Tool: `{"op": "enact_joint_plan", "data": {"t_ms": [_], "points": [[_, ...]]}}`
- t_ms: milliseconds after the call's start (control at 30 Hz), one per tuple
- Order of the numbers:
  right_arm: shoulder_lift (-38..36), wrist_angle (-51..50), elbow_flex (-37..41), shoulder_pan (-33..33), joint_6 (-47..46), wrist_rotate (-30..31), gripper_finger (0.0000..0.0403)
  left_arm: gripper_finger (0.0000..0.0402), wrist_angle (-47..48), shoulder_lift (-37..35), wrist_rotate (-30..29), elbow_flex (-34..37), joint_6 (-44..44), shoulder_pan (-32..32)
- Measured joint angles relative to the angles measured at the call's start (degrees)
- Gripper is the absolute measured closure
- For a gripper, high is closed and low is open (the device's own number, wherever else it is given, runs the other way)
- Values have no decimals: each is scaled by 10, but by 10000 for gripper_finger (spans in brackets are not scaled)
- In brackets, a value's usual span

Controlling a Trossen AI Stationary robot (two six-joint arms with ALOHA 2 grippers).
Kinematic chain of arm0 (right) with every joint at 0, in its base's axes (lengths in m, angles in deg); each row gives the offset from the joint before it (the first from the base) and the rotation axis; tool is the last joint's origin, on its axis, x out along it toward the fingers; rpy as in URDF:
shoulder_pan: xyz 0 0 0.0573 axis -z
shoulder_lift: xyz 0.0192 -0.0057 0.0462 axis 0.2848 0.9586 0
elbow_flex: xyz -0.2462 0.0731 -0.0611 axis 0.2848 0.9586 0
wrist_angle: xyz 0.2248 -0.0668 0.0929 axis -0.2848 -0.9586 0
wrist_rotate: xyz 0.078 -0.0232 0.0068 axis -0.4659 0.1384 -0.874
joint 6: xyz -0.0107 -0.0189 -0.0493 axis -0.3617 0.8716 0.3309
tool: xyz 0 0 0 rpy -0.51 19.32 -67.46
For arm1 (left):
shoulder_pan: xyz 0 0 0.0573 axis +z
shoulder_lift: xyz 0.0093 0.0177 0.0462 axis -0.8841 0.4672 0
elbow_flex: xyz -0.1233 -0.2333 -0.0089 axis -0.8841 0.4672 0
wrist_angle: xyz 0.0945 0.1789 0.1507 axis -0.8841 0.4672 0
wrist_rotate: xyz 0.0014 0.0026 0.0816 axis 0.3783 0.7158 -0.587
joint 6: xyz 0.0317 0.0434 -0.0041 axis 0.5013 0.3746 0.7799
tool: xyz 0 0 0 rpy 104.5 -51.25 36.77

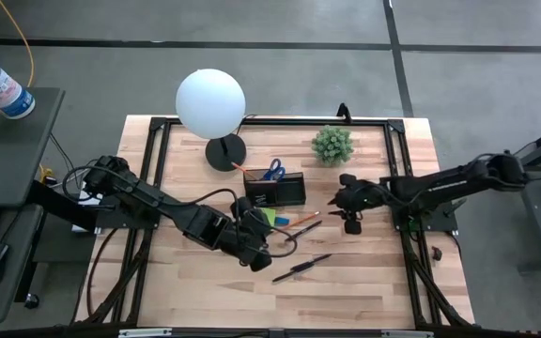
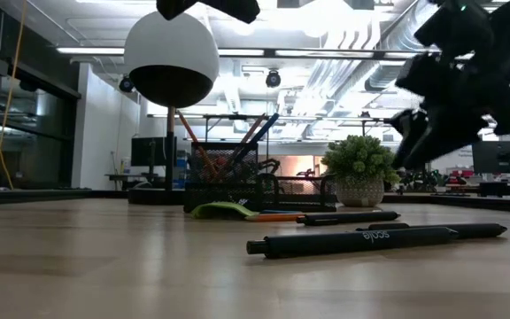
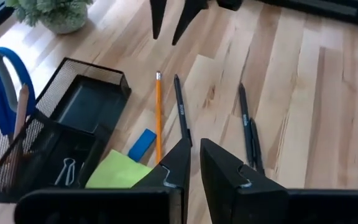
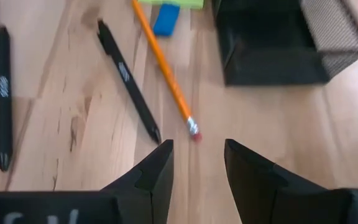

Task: Pick and place office supplies into organizer
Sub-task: Put the orange pencil into the top left side of the desk organizer

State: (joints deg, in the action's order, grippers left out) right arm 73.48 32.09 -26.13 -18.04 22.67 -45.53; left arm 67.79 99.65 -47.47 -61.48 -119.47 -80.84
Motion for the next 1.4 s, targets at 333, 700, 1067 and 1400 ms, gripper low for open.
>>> {"op": "enact_joint_plan", "data": {"t_ms": [333,700,1067,1400], "points": [[65,34,0,1,38,-33,270,376,11,0,-12,0,19,12],[89,43,-1,65,120,-106,270,376,-14,0,15,0,0,39],[96,63,-1,122,213,-158,270,376,-34,0,15,0,-12,41],[153,77,-16,128,235,-193,270,376,-39,0,15,0,-12,41]]}}
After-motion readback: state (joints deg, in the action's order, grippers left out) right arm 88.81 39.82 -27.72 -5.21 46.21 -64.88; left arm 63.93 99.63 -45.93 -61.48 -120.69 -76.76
